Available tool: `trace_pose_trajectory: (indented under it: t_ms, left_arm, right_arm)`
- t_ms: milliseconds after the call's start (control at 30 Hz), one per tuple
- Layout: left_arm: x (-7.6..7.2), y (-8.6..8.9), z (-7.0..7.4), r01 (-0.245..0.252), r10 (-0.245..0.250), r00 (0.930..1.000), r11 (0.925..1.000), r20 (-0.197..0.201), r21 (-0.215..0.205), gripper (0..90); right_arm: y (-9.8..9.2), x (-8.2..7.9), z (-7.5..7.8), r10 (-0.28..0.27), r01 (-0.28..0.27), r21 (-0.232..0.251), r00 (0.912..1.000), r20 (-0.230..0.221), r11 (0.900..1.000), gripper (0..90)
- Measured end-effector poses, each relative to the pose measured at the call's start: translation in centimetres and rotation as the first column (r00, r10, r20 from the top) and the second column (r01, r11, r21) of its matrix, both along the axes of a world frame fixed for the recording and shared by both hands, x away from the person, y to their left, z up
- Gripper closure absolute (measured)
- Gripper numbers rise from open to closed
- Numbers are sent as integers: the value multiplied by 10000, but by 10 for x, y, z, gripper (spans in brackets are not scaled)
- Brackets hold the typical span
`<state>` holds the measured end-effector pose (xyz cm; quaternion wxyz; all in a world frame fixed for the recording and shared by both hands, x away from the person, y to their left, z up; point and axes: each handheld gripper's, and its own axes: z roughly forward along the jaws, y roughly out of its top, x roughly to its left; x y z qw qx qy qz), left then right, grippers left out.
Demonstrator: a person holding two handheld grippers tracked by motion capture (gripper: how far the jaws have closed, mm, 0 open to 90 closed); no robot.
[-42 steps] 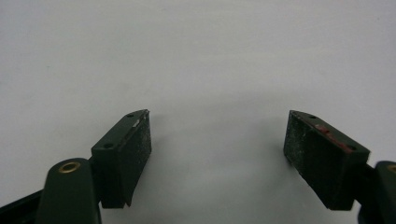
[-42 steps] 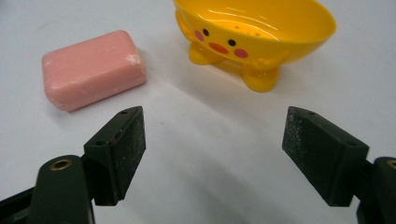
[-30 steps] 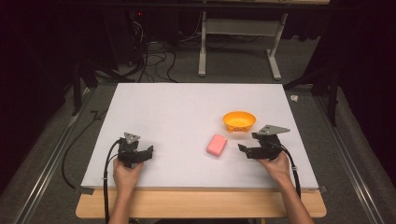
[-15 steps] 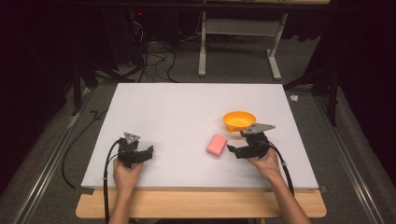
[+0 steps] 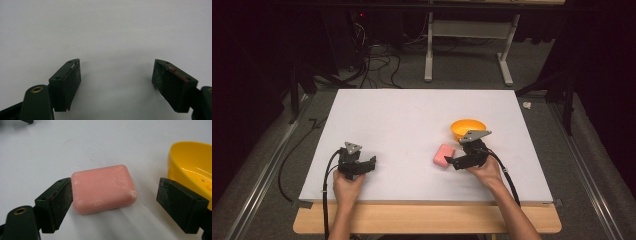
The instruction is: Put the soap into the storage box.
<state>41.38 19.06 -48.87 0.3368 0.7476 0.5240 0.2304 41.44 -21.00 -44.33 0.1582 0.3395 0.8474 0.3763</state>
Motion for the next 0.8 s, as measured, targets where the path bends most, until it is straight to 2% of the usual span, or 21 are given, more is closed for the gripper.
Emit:
trace_pose_trajectory:
  t_ms: [233,467,633,800]
  left_arm:
    - [0,0,0,0,0,10000,10000,0,2,235]
    - [0,0,0,1,-1,10000,10000,-1,-1,235]
    - [0,0,0,-2,2,10000,10000,0,1,235]
    - [0,0,0,-6,6,10000,10000,5,3,234]
  right_arm:
    - [14,8,-4,311,-313,-211,9995,-91,9993,133]
    - [22,15,-15,398,-412,-337,9984,-413,9986,125]
    - [25,18,-18,517,-536,-416,9976,-455,9977,124]
    - [33,22,-23,665,-710,-757,9959,-613,9946,121]
